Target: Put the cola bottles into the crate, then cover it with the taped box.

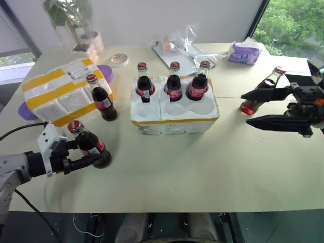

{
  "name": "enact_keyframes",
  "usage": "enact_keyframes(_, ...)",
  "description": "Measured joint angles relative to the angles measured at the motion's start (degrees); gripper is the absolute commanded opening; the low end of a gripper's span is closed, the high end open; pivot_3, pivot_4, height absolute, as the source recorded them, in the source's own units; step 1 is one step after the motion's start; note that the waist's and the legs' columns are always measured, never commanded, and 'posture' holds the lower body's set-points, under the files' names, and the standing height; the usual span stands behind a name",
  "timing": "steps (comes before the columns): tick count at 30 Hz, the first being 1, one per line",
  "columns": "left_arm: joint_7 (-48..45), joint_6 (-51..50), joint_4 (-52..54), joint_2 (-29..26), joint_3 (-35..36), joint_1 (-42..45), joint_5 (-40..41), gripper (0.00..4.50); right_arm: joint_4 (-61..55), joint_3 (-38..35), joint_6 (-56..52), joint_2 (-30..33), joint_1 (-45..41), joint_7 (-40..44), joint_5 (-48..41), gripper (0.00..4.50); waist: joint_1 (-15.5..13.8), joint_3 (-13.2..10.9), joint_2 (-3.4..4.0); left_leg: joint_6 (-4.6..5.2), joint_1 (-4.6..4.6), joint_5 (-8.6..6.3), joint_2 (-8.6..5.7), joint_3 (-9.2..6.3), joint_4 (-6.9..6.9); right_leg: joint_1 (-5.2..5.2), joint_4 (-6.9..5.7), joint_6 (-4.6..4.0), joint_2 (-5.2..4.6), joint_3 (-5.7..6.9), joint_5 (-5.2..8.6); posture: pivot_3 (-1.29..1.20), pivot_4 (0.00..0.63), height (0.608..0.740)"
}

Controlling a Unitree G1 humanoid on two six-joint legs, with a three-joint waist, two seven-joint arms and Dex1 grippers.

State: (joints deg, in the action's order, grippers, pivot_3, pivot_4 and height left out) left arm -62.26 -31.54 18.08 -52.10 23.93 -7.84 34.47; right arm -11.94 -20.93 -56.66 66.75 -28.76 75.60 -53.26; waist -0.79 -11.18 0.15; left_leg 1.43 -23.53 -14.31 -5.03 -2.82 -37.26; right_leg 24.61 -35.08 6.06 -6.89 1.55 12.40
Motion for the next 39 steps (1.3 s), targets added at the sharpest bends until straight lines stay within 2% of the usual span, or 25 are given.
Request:
enact_keyframes(3, -1.44, -3.46, 0.13, -2.47, -0.36, 1.82, 1.77, 2.71, -0.36, -0.15, 0.09, -0.04, 0.95, -0.46, -0.3, 4.5, 0.01, -0.04, -0.07, 0.01, -0.01, 0.0, 0.0, -0.01, -0.02, 0.0, -0.01, -0.01, 0.01, 0.01, 0.0, 0.0, 0.15, 0.738)
enact_keyframes(6, -3.48, -8.4, 0.39, -5.89, -0.42, 7.55, 6.71, 2.71, -0.48, -0.19, 0.43, -0.43, 1.78, -0.98, -0.36, 4.5, -0.1, -0.08, -0.15, 0.01, -0.07, 0.01, 0.0, -0.05, -0.05, 0.02, 0.0, 0.0, 0.03, 0.06, 0.0, 0.0, 0.15, 0.738)
enact_keyframes(10, -5.77, -14.68, 0.12, -9.55, -1.85, 20.98, 14.36, 2.71, -1.16, -0.19, 1.5, -1.31, 2.55, -2.18, -0.36, 4.5, 0.04, -0.1, -0.18, 0.03, -0.08, 0.02, -0.02, -0.06, -0.07, 0.02, -0.01, 0.21, 0.06, 0.09, -0.12, 0.0, 0.15, 0.738)
enact_keyframes(13, -6.75, -18.28, -2.53, -9.22, -7.72, 34.74, 17.38, 2.71, -1.58, 0.02, 2.14, -3.22, 3.4, -3.74, -0.45, 4.5, 0.01, -0.1, -0.18, 0.03, -0.08, 0.05, -0.04, -0.06, -0.12, 0.02, -0.12, 0.25, 0.11, 0.15, -0.14, 0.0, 0.15, 0.738)
enact_keyframes(18, -6.94, -20.79, -10.78, -1.24, -17.77, 53.21, 16.56, 2.71, -2.66, -0.45, 2.58, -4.79, 5.72, -5.77, -0.61, 4.5, 0.01, -0.13, -0.23, 0.04, -0.07, 0.07, -0.1, -0.06, -0.2, -0.03, -0.18, 0.35, 0.15, 0.16, -0.2, 0.0, 0.15, 0.738)
enact_keyframes(23, -5.28, -12.86, -23.21, 12.39, -26.82, 65.43, 6.73, 2.71, -3.94, -2.23, 2.63, -5.98, 7.71, -8.5, -1.2, 4.5, -0.19, -0.18, -0.32, 0.09, -0.1, 0.05, -0.14, -0.08, -0.39, -0.12, -0.18, 0.44, 0.14, 0.17, -0.24, 0.0, 0.15, 0.738)
enact_keyframes(26, -5.01, -6.88, -29.62, 18.46, -30.46, 67.39, 0.68, 2.71, -4.97, -3.82, 2.55, -6.79, 9.57, -10.2, -2.01, 4.5, 0.15, -0.19, -0.33, 0.16, -0.15, 0.01, -0.14, -0.04, -0.49, -0.11, -0.16, 0.46, 0.12, 0.14, -0.25, 0.0, 0.15, 0.738)
enact_keyframes(29, -5.71, -2.25, -34.27, 21.84, -34.03, 67.42, -4.26, 2.71, -6.33, -5.38, 2.32, -7.11, 11.08, -12.06, -2.82, 4.5, 0.37, -0.2, -0.33, 0.15, -0.41, 0.01, -0.1, -0.03, -0.56, 0.15, -0.21, 0.46, 0.12, 0.11, -0.26, 0.0, 0.15, 0.738)
enact_keyframes(32, -7.74, 2.42, -36.39, 22.83, -35.87, 67.4, -8.36, 2.71, -7.65, -6.94, 2.19, -7.16, 12.44, -13.63, -3.75, 4.5, 0.16, -0.2, -0.34, 0.06, -0.81, 0.07, -0.09, -0.06, -0.77, 0.51, -0.43, 0.45, 0.12, 0.12, -0.27, 0.0, 0.15, 0.738)
enact_keyframes(39, -10.55, 12.46, -39.24, 24.36, -38.57, 67.7, -15.98, 2.71, -9.2, -7.94, 2.2, -7.65, 14.73, -16.0, -4.61, 4.5, 0.07, -0.19, -0.32, 0.18, -0.81, 0.0, -0.11, -0.06, -0.86, 0.45, -0.42, 0.52, 0.1, 0.12, -0.33, 0.0, 0.15, 0.738)
